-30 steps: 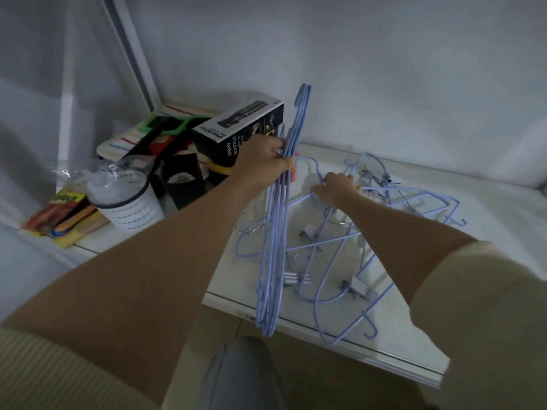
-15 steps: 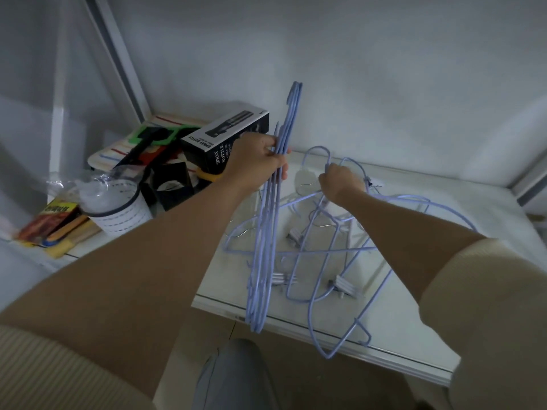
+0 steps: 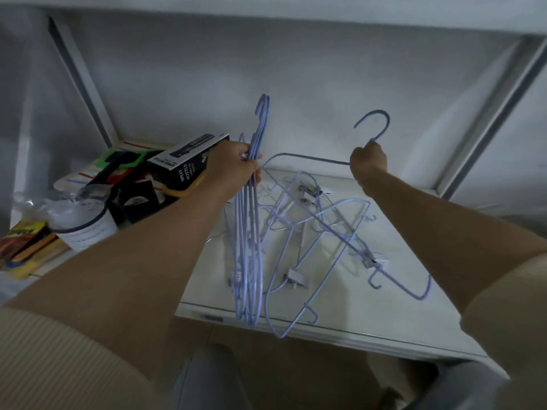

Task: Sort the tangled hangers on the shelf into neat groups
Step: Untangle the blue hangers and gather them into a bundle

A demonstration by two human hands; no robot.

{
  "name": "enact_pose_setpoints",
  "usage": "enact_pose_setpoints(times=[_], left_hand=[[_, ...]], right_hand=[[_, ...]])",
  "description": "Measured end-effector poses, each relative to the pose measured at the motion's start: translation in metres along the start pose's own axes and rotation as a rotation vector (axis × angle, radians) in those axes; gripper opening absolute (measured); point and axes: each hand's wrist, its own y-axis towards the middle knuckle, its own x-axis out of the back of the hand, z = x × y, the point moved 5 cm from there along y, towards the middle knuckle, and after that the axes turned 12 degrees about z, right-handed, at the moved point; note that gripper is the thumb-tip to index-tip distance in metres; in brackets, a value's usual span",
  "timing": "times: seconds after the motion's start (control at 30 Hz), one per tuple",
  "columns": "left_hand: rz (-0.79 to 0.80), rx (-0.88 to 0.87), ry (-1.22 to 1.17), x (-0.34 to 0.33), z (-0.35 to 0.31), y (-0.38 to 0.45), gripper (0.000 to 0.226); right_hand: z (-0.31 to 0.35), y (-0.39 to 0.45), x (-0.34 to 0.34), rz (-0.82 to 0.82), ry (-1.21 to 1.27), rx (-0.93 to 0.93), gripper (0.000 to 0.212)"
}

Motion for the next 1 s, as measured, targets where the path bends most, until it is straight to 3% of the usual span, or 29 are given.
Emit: enact_pose_setpoints(times=[0.13, 0.2, 0.4, 0.5, 0.6, 0.77, 1.0], left_hand=[[-0.011, -0.028, 0.071, -0.017, -0.014, -0.006, 0.029], [0.012, -0.034, 0.078, -0.024, -0.019, -0.009, 0.023], [0.047, -0.031, 0.054, -0.035, -0.026, -0.009, 0.02], [0.092, -0.021, 0.011, -0.042, -0.028, -0.006, 0.015], [0.082, -0.028, 0.036, -0.047, -0.032, -0.003, 0.021], [0.1, -0.021, 0.055, -0.045, -0.028, -0.004, 0.025], [0.094, -0.046, 0.033, -0.04, -0.016, -0.003, 0.015]], right_hand=[[0.001, -0.02, -0.009, 0.089, 0.082, 0.074, 0.048], [0.002, -0.027, -0.011, 0.121, 0.121, 0.087, 0.049], [0.012, -0.043, -0.018, 0.224, 0.278, 0.108, 0.02], [0.027, -0.061, -0.035, 0.267, 0.36, 0.125, 0.019], [0.044, -0.081, -0.065, 0.418, 0.502, 0.112, 0.019], [0.057, -0.087, -0.088, 0.502, 0.413, 0.053, 0.04], [0.057, -0.099, -0.082, 0.707, 0.453, 0.059, 0.024]])
